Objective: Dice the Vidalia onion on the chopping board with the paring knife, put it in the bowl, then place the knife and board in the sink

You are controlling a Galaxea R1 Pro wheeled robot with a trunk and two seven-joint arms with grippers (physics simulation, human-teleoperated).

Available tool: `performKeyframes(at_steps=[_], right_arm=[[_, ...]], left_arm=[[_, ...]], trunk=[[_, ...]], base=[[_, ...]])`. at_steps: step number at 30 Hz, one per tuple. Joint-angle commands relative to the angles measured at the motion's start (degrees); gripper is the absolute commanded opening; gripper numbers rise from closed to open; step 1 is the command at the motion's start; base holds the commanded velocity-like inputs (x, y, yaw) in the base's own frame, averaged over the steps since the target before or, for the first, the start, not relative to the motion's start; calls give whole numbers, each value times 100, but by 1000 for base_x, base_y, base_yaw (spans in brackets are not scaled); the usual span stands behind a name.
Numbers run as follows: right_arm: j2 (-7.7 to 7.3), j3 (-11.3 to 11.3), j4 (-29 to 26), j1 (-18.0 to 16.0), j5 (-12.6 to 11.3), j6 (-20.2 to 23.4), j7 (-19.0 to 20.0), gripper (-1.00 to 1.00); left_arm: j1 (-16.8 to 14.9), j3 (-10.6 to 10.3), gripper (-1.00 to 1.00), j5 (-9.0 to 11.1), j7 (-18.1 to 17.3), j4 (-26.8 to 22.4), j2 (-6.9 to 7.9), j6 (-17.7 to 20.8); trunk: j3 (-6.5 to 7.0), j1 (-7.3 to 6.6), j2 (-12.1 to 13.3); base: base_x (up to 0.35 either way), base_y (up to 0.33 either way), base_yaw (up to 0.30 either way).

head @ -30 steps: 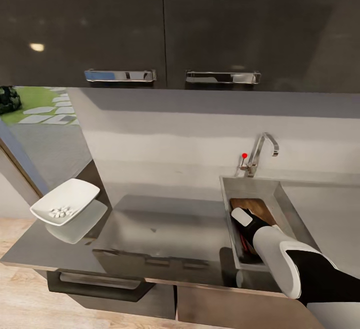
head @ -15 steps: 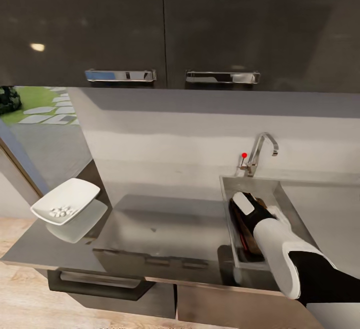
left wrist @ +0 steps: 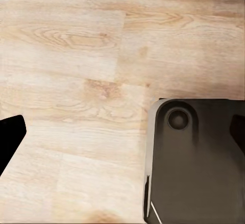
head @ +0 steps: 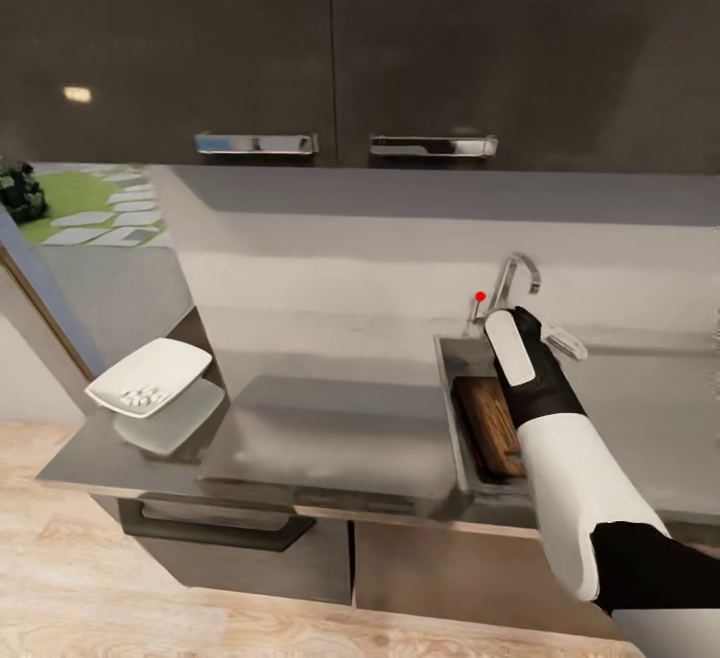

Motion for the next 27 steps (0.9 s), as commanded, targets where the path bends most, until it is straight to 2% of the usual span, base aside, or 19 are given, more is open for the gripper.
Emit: performKeyframes(at_steps=[1,3,5,8,9,14,23,27], right_arm=[[11,-7,-36,-5,-12,113,-10,100],[27,11,-99,-5,-31,235,100,100],[59,97,-127,-5,-41,304,421,100],[86,479,-137,32,-41,495,802,100],[88,535,-138,56,-41,515,847,100],[96,1148,-143,274,-33,568,1322,100],[89,1642,-214,571,-8,465,1525,100],[88,1738,-218,639,-3,289,1532,100]], left_arm=[[2,-50,100,56,10,-12,5,-6],[2,-50,100,56,11,-12,5,-6],[2,-50,100,56,13,-12,5,-6],[2,-50,100,57,12,-12,5,-6],[2,-50,100,58,11,-12,5,-6],[2,-50,100,61,13,-12,5,-6],[2,-50,100,61,14,-12,5,-6],[2,-50,100,61,15,-12,5,-6]], trunk=[[-11,1,-12],[-11,1,-12],[-11,1,-12],[-11,1,-12],[-11,1,-12],[-11,1,-12],[-11,1,-12],[-11,1,-12]], base=[[-327,0,0],[-330,0,0],[-332,0,0],[-332,0,0],[-332,0,0],[-333,0,0],[-333,0,0],[-333,0,0]])
